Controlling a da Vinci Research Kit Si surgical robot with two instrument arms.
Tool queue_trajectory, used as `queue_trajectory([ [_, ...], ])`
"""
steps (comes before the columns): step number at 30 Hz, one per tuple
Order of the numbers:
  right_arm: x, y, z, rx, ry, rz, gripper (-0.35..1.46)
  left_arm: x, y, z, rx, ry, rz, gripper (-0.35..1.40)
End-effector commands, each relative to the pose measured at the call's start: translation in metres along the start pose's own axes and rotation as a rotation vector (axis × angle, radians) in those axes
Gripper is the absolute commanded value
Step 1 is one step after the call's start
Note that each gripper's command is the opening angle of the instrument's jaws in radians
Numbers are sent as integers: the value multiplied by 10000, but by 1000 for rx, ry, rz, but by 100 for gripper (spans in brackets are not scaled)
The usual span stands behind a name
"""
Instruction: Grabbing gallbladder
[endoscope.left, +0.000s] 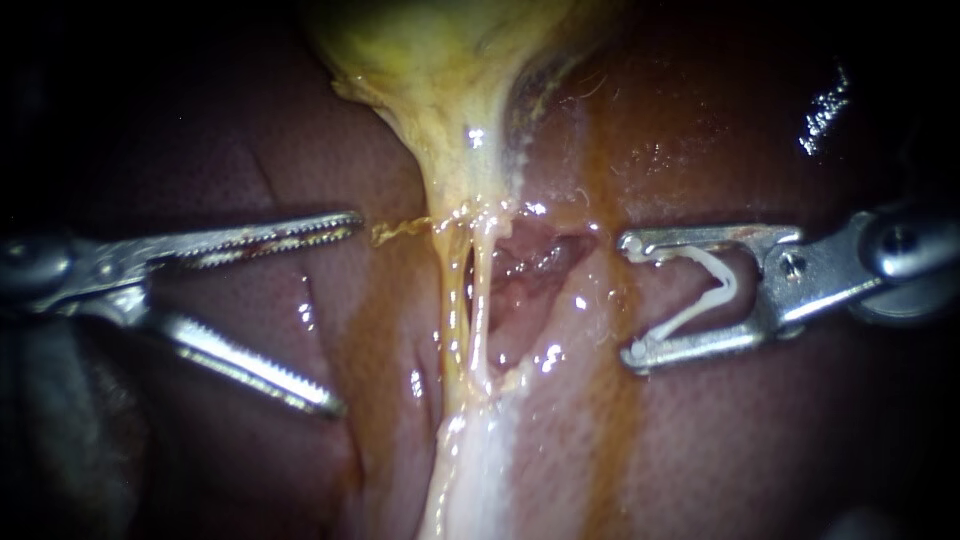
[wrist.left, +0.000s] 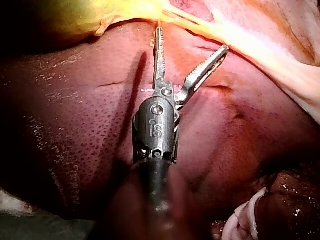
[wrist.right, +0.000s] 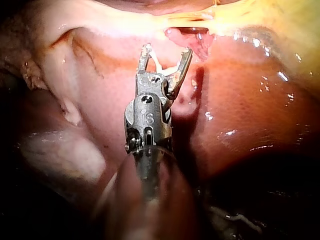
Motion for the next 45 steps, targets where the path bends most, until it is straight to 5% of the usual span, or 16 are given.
queue_trajectory([
  [1,0,0,0,0,0,0,50,0,-2,1,0,0,0,94],
  [7,1,0,1,0,0,0,50,7,-18,10,0,-21,-6,98],
  [16,1,0,2,-1,0,0,50,20,-60,43,7,-110,-16,91],
  [21,1,0,2,-1,0,0,50,14,-74,53,7,-134,-13,88],
  [31,1,0,3,-1,0,0,50,6,-77,51,6,-211,0,71],
  [45,1,0,3,-1,0,0,50,22,-70,42,21,-216,-90,19],
])
